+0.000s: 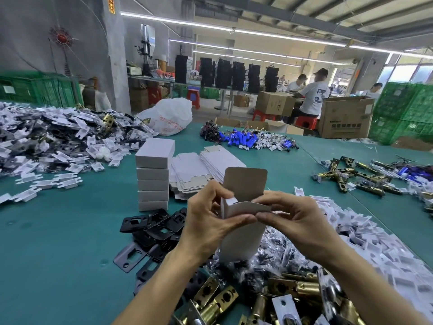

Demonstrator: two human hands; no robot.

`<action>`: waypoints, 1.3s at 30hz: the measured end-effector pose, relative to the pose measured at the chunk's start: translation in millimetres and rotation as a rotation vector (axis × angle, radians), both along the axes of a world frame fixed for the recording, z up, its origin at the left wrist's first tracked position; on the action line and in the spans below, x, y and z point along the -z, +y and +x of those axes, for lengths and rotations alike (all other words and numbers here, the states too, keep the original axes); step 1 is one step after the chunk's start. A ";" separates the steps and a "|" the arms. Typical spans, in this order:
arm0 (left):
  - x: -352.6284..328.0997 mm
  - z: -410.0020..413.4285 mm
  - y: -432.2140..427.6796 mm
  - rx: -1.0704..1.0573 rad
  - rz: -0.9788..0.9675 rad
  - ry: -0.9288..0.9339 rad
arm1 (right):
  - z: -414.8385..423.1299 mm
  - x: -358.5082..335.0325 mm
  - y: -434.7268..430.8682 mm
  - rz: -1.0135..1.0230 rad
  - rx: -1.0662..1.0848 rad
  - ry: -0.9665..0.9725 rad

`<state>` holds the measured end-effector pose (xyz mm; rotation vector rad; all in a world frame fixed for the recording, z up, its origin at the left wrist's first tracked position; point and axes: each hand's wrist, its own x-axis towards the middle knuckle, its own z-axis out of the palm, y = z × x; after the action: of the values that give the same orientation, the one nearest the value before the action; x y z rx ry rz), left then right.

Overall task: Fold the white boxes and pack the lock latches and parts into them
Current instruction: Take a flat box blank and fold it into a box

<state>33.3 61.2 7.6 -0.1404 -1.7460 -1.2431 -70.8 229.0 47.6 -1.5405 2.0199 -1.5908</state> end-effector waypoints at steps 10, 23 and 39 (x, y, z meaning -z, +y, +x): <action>6.0 -3.5 -0.6 0.047 0.053 -0.113 | 4.1 0.1 -3.6 -0.009 0.080 0.028; 2.8 0.1 4.3 0.089 0.076 -0.208 | 8.1 -1.4 -9.2 -0.170 0.015 -0.124; 4.2 -1.8 3.9 0.185 0.217 -0.187 | 6.3 -6.4 -7.0 -0.069 -0.003 -0.220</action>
<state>31.4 65.1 3.4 -0.0612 -1.7726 -1.6160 -64.5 221.9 54.0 -1.3219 1.8636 -1.7602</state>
